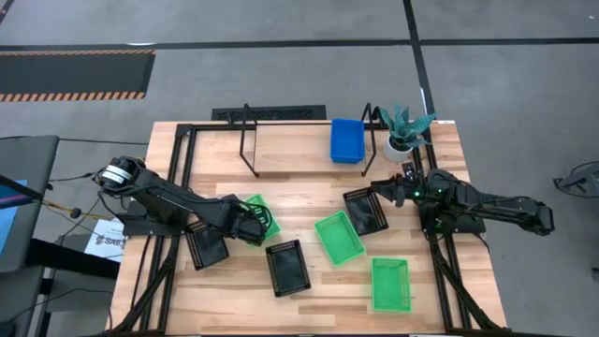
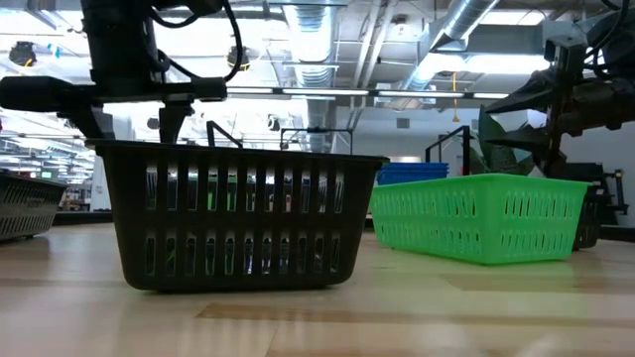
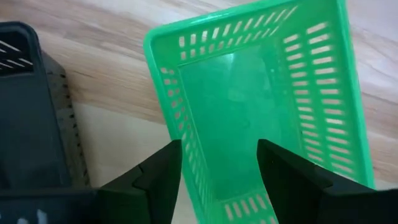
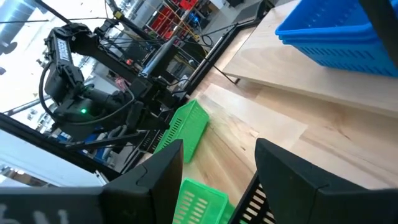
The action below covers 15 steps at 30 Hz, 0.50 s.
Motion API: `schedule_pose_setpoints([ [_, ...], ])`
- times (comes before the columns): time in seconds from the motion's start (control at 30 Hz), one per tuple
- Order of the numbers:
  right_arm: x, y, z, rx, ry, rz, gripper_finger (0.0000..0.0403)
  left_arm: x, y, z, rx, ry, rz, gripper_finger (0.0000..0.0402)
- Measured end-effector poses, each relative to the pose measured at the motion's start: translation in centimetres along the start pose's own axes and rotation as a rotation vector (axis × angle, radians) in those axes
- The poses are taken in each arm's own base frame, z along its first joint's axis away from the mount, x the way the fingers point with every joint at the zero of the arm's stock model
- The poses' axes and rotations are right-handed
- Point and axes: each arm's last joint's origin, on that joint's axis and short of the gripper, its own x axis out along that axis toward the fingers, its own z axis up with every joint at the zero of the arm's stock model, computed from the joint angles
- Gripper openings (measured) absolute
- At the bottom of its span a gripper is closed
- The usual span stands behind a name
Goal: Stack baskets on shelf by color
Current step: Put the top green bin on the shelf
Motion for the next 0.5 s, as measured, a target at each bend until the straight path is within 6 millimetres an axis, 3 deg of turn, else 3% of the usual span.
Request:
schedule_pose_setpoints([
  [0.27, 0.0, 0.0, 0.0, 0.015, 0.000, 0.000, 0.0224, -2.4, -1.5, -0.2, 0.012, -0.005, -0.086, 0.0197],
  [0.5, 0.0, 0.0, 0.0, 0.012, 0.000, 0.000, 0.0224, -1.2, -0.1, -0.5, -0.029, -0.013, -0.009, 0.0197],
])
